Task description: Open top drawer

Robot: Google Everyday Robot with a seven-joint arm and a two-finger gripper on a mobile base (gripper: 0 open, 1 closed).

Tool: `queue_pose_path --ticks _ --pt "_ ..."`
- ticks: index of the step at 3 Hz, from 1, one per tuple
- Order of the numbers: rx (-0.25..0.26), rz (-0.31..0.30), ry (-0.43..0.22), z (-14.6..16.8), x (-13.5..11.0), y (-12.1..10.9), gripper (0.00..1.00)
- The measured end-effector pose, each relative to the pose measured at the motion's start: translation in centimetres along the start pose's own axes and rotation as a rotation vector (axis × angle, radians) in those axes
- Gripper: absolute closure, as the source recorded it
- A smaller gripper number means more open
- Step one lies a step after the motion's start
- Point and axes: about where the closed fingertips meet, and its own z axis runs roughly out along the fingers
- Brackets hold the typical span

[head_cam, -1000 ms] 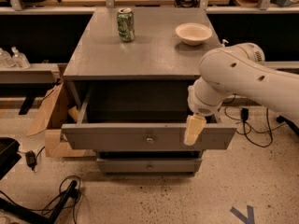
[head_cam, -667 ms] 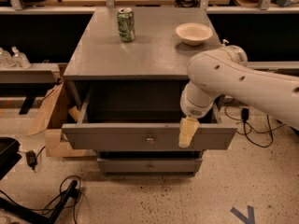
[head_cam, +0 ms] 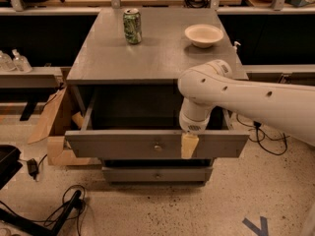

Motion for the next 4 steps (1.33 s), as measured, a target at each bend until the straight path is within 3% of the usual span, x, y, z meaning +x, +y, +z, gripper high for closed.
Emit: queue_pose_path --ticks 1,3,4 --pt "-0.061 0.007 0.05 0.5 0.2 3.0 0.5" --pt "-0.09 0.028 0.22 -4.1 2.6 8.2 0.95" --pt "-0.09 0.028 0.22 -4.1 2.6 8.2 1.0"
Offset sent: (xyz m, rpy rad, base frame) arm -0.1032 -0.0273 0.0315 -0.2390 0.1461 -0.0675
